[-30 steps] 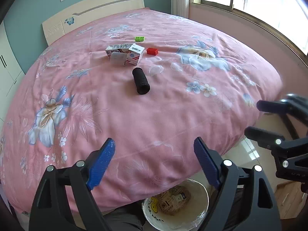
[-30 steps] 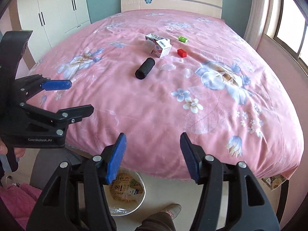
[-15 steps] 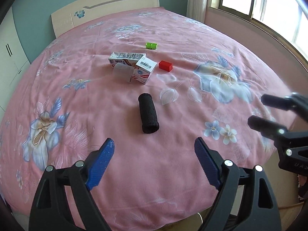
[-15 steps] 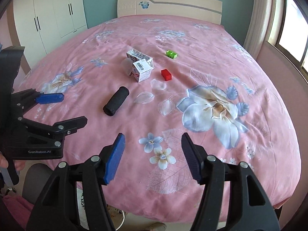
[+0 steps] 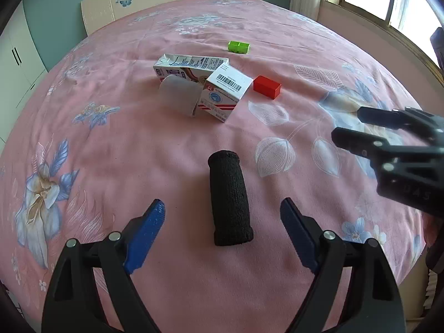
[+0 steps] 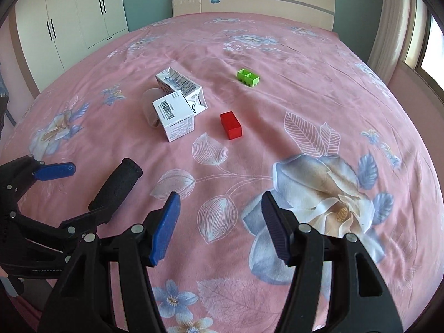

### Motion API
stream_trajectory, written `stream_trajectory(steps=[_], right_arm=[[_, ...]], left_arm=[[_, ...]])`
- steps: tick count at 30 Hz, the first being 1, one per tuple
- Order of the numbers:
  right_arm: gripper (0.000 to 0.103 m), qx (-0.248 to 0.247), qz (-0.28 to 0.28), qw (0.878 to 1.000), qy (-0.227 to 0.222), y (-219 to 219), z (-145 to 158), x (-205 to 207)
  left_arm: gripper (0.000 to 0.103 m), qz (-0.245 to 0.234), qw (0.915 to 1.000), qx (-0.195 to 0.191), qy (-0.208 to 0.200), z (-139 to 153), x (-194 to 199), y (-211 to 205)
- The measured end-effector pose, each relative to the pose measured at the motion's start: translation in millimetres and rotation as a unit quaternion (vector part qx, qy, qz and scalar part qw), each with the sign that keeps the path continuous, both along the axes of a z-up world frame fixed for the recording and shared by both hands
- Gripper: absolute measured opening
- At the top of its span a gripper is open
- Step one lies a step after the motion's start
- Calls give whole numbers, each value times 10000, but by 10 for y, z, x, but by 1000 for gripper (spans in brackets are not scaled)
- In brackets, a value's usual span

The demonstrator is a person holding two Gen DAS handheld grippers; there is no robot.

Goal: Collect trash
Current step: 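Grasp the black foam tube with left tool while right tool grasps red block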

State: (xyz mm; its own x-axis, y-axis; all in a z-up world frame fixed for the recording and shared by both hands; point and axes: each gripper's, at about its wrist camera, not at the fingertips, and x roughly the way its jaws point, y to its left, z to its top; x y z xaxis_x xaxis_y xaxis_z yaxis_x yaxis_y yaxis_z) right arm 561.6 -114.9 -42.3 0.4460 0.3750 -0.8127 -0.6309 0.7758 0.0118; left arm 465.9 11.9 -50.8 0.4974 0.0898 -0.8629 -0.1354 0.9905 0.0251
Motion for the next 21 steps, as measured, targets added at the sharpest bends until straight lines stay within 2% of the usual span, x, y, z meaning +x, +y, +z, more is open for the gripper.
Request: stream_trajectory(steps=[6, 8, 10, 14, 17, 19, 21], right_arm=[[61, -88, 49, 9999, 97, 300, -237, 500], [61, -41, 69, 9998, 164, 391, -302, 665], [61, -70, 78, 9997, 233, 488, -378, 814], [61, -196, 122, 9992, 312, 685, -519, 1046], [56, -357, 196, 9988, 259, 804, -590, 1146], [53, -290, 165, 9990, 305, 840, -609, 1215], [41, -243, 90, 9990, 360, 847, -617, 1258]], left_arm=[[87, 65, 9994, -329, 53, -152, 162, 86], [85, 74, 9996, -285, 55, -190, 206, 97], [78, 58, 9996, -268, 98, -241, 256, 119], [75, 107, 9991, -342, 209, -370, 356, 185], [72, 58, 9996, -238, 152, -408, 389, 172], [61, -9, 9997, -207, 123, -406, 405, 148], [51, -74, 9997, -221, 113, -402, 420, 133]])
